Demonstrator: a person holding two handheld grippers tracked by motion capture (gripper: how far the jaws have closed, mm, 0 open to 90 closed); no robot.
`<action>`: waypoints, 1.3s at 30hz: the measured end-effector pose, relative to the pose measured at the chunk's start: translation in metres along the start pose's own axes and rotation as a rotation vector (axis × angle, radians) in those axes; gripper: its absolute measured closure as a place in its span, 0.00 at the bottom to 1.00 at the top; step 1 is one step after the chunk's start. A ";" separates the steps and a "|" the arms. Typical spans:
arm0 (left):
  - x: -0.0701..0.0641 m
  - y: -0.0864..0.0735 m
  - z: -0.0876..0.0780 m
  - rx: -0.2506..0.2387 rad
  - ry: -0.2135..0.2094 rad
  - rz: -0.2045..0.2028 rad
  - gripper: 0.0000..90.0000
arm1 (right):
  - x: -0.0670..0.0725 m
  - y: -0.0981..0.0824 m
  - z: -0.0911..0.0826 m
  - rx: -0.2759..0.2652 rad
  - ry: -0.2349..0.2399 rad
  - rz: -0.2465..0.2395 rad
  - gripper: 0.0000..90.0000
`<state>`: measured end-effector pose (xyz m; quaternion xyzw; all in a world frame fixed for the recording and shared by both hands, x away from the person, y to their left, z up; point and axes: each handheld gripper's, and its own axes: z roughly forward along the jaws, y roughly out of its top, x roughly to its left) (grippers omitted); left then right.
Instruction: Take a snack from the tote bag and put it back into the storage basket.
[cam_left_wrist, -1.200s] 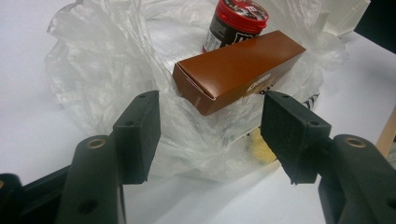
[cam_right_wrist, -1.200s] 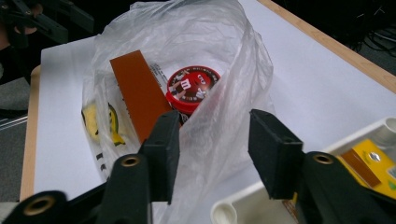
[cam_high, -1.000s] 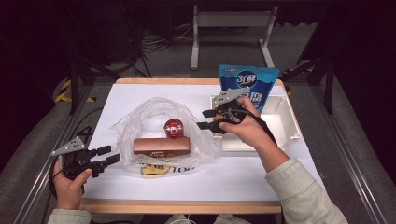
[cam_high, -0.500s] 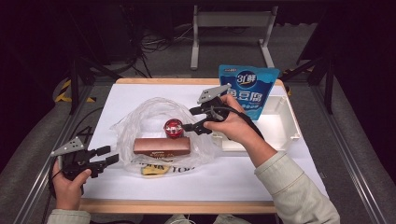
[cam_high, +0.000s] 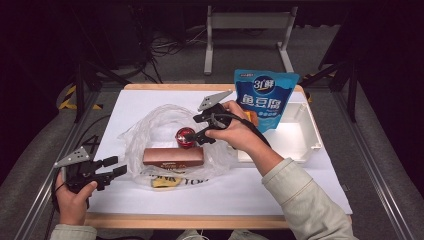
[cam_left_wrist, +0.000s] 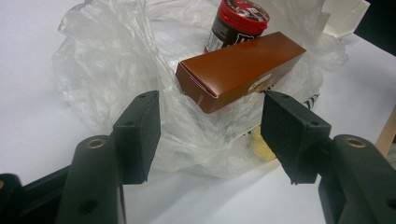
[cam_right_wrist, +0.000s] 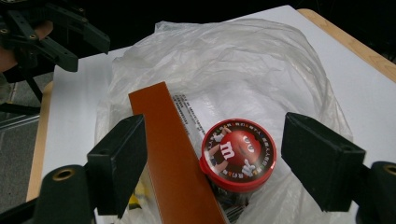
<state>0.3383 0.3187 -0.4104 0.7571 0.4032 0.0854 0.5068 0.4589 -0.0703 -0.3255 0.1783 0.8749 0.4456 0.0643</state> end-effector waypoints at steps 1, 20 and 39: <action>0.000 0.000 0.000 -0.001 0.000 -0.001 0.43 | -0.001 0.000 0.004 0.004 -0.002 0.000 0.26; 0.000 0.000 0.000 0.001 0.001 -0.003 0.43 | -0.009 -0.006 0.042 0.067 -0.061 0.000 0.21; 0.001 0.000 -0.001 0.000 -0.002 0.002 0.43 | -0.013 -0.022 0.068 0.121 -0.115 0.021 0.20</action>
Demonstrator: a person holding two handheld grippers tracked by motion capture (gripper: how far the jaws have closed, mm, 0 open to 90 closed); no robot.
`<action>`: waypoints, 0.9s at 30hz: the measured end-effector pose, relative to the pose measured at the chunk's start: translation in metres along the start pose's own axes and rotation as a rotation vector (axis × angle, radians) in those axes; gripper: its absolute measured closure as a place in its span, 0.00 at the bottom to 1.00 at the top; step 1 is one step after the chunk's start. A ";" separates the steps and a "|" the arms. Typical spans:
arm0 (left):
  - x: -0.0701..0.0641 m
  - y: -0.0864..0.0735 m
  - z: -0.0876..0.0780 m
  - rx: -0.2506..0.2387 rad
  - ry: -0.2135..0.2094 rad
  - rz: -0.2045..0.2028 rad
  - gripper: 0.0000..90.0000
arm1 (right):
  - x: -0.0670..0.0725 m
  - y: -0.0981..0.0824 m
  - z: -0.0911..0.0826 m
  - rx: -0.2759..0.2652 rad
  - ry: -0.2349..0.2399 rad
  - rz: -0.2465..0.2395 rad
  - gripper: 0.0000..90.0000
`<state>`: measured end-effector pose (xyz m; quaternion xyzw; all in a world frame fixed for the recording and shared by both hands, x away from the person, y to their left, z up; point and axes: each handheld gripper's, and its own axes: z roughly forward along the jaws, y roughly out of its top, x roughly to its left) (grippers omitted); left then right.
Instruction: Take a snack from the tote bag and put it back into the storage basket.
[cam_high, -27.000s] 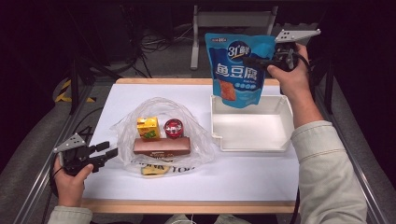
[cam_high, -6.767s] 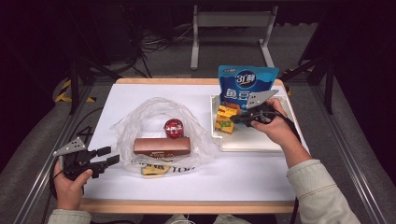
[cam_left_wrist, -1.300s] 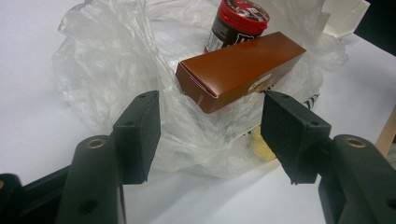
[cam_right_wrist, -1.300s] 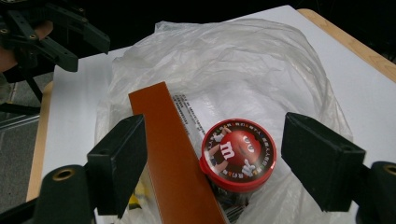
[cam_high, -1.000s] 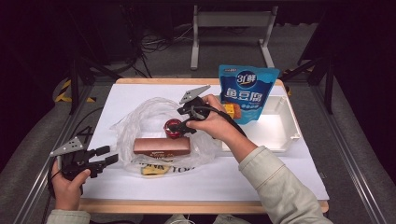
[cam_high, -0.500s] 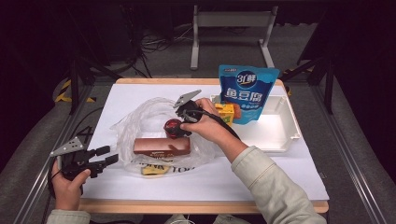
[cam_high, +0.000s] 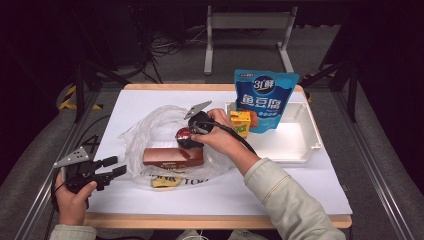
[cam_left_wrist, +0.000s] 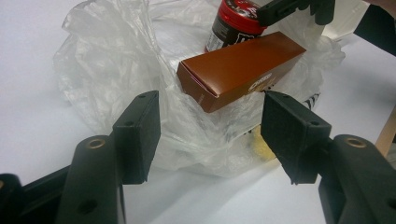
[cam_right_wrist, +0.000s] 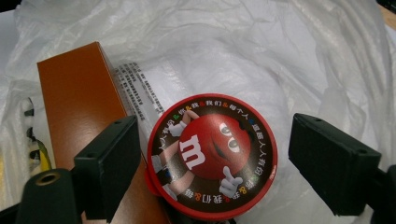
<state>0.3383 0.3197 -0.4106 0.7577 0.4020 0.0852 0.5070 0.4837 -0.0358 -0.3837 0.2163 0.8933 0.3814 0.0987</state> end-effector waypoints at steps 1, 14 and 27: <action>0.000 0.000 0.000 0.000 0.000 0.000 0.43 | 0.000 -0.001 0.001 0.006 -0.001 0.004 0.20; 0.000 0.000 -0.001 -0.003 -0.001 -0.007 0.43 | -0.001 -0.003 0.013 0.036 0.001 0.054 0.20; 0.000 0.000 -0.001 -0.003 -0.002 -0.005 0.43 | 0.001 -0.003 0.020 0.060 -0.020 0.083 0.24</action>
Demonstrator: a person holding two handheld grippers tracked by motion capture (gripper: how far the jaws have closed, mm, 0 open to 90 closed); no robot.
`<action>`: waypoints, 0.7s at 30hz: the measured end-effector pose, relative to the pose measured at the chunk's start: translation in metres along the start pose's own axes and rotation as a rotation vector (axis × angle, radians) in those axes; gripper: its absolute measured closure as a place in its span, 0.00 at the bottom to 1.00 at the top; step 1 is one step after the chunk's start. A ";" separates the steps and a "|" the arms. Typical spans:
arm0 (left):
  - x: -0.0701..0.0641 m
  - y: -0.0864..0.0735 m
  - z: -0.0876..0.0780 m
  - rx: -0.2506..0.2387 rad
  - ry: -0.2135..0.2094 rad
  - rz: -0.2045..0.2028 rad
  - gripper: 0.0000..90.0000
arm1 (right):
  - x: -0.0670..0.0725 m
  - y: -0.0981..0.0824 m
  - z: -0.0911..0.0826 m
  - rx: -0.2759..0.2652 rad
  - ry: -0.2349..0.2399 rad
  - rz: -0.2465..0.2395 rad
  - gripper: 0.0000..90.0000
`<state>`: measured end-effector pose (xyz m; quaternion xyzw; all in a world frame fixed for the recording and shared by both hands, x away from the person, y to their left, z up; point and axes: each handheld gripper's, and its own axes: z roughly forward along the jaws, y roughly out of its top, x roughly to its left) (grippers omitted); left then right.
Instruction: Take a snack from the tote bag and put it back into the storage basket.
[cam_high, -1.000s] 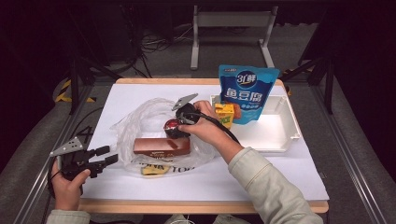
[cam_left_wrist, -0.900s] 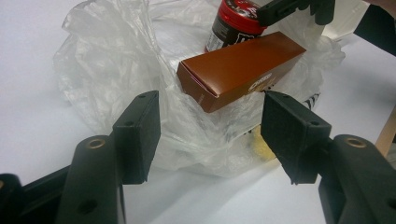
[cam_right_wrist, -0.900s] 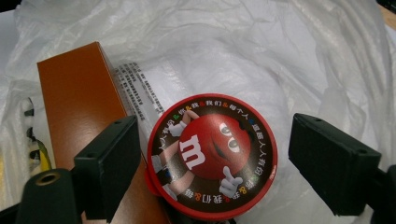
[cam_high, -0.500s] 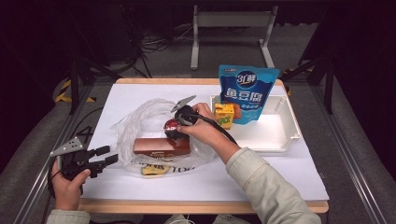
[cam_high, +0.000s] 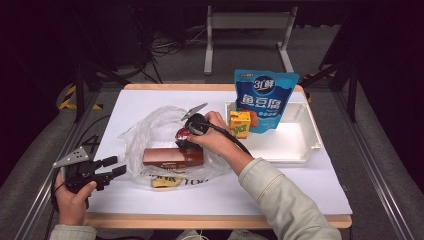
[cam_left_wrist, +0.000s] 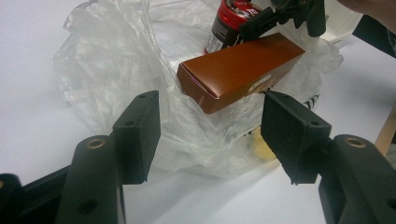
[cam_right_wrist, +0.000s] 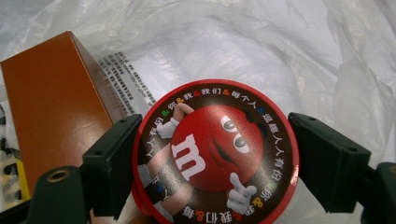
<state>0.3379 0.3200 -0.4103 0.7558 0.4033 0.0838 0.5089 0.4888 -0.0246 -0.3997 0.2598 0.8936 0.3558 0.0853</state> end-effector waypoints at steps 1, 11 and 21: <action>0.000 0.000 0.000 -0.001 -0.001 -0.001 0.43 | 0.000 0.000 0.000 0.002 -0.001 0.001 0.24; 0.000 0.000 0.000 -0.003 -0.001 -0.002 0.43 | 0.002 0.001 0.005 0.025 -0.030 0.026 0.24; 0.000 0.000 -0.001 -0.005 0.001 0.001 0.43 | 0.004 0.001 0.009 0.044 -0.038 0.008 0.28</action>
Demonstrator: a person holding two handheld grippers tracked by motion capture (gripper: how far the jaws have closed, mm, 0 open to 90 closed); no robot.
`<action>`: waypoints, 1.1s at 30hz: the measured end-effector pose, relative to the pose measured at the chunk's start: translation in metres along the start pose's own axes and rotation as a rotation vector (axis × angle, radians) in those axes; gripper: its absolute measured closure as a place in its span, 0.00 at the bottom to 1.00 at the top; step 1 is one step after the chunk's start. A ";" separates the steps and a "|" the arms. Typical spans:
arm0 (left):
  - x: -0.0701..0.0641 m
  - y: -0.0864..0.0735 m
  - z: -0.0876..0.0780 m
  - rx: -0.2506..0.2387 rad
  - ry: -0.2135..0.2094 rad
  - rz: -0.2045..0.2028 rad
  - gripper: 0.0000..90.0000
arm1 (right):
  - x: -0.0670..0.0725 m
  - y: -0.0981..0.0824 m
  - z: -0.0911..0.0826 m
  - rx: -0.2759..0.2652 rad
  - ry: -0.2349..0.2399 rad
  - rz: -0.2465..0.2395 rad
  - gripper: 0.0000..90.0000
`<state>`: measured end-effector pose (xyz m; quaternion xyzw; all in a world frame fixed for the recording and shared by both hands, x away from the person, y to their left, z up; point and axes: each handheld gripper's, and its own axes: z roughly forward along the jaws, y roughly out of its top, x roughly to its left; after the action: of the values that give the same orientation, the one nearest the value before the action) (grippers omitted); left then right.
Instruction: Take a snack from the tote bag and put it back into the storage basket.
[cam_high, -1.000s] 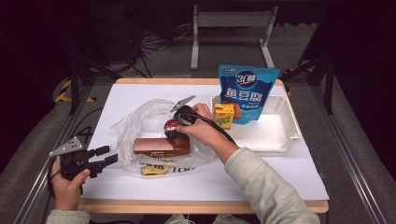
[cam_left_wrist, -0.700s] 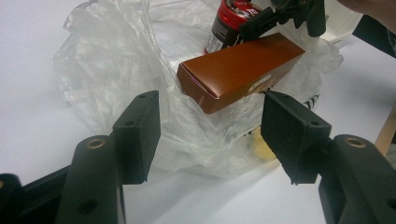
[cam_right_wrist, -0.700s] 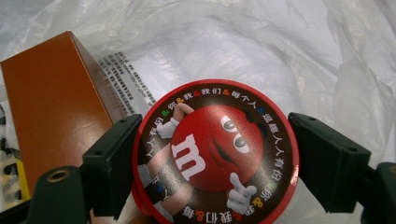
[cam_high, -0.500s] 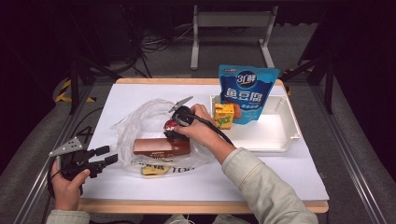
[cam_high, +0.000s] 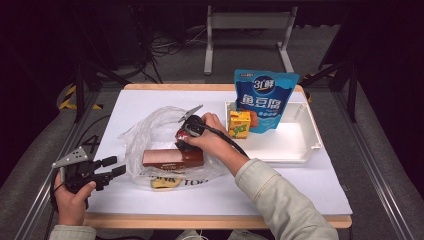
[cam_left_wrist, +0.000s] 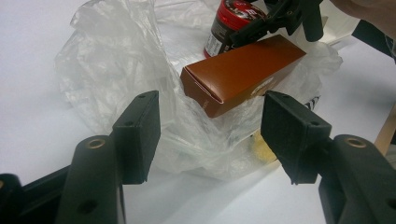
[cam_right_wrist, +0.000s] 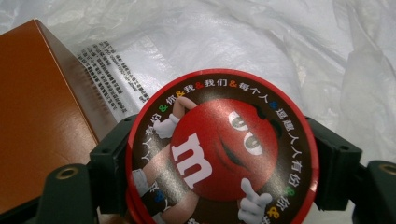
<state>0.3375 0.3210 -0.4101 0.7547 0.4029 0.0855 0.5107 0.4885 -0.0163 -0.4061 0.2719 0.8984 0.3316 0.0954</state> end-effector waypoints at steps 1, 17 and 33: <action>0.000 0.000 0.000 0.000 0.000 -0.001 0.43 | 0.000 0.000 0.000 0.000 0.000 -0.003 0.28; 0.000 0.000 0.000 -0.003 0.000 -0.002 0.43 | -0.002 0.010 -0.010 -0.017 0.018 -0.048 0.28; 0.001 0.000 0.000 -0.001 0.003 0.001 0.43 | 0.003 0.034 -0.040 -0.044 0.043 -0.110 0.28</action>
<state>0.3381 0.3217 -0.4104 0.7545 0.4031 0.0870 0.5106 0.4868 -0.0147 -0.3534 0.2128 0.9062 0.3513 0.1001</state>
